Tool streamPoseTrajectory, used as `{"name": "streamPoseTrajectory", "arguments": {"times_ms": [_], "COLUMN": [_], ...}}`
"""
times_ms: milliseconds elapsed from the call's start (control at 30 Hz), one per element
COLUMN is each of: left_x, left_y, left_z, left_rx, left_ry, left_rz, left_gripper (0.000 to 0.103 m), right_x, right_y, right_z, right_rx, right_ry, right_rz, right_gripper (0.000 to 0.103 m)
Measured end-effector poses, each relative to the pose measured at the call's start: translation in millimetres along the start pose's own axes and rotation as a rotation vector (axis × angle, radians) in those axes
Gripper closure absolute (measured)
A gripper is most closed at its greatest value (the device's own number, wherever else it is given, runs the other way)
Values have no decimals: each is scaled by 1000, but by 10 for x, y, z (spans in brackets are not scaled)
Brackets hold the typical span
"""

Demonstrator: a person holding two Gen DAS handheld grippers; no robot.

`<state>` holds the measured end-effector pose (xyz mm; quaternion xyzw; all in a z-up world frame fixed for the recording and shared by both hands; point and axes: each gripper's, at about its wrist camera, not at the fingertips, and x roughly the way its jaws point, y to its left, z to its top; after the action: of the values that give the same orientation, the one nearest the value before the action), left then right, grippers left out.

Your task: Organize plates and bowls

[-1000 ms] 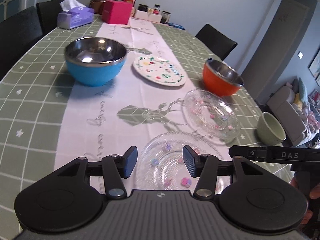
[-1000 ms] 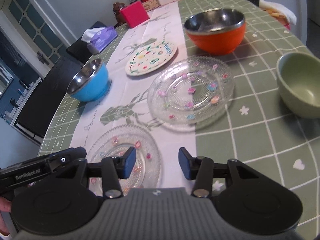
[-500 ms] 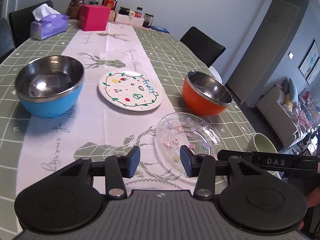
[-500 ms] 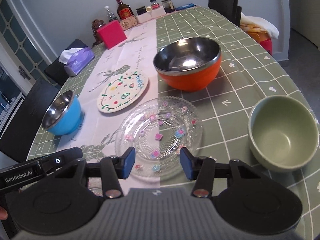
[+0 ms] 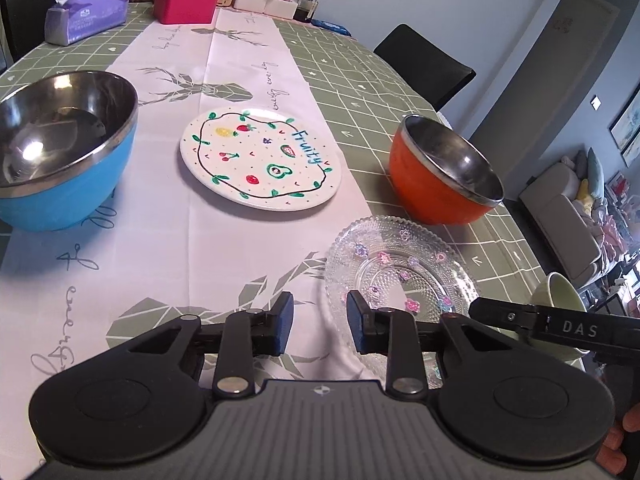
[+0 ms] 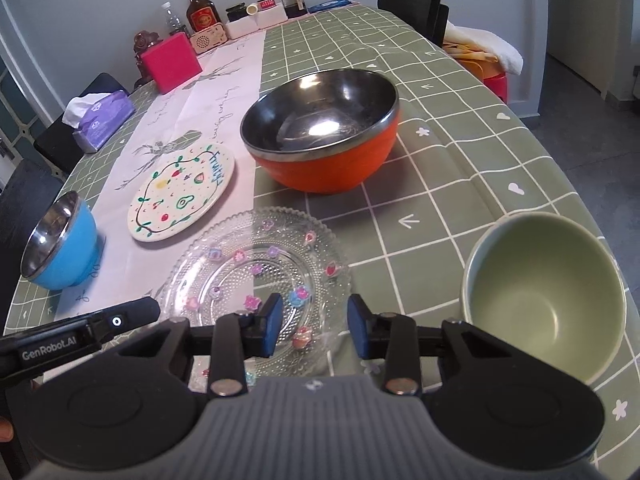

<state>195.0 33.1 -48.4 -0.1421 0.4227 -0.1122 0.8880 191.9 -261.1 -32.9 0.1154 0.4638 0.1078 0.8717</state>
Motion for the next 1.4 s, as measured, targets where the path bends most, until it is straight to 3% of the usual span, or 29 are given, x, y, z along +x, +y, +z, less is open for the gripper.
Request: {"name": "streamPoseTrajectory", "arguments": {"times_ms": [200,433,600,767,833,1000,1100,1233,1400], "left_x": [76,95,66,64,81,99,107,124,105], "left_y": [8,54,90,213,249,300,293,250,230], "left_z": [-23,-18,7,50,63,68,55,30,27], "left_rx": [-4,-34,-47,-82,-93,-127,-122,-105,-100], "left_ry": [5,12,17,-18,-20,-25,-30,-25,-22], "left_rz": [-9,-55,-10,8,-6,-29,-41,-65,-51], "left_gripper": [72,83,85,85,84,84,84,84,86], "right_x": [77,148,175,165,154,239,270,296,286], "right_y": [-33,-49,-4,5,-26,-71,-89,-85,-86], "right_z": [12,17,-21,-9,26,82,71,51,30], "right_rx": [6,15,21,51,67,94,115,128,125], "right_ry": [17,24,44,30,12,19,33,48,36], "right_rz": [-14,-22,57,79,80,77,100,125,114], "right_gripper": [76,84,89,83,69,69,73,87,93]}}
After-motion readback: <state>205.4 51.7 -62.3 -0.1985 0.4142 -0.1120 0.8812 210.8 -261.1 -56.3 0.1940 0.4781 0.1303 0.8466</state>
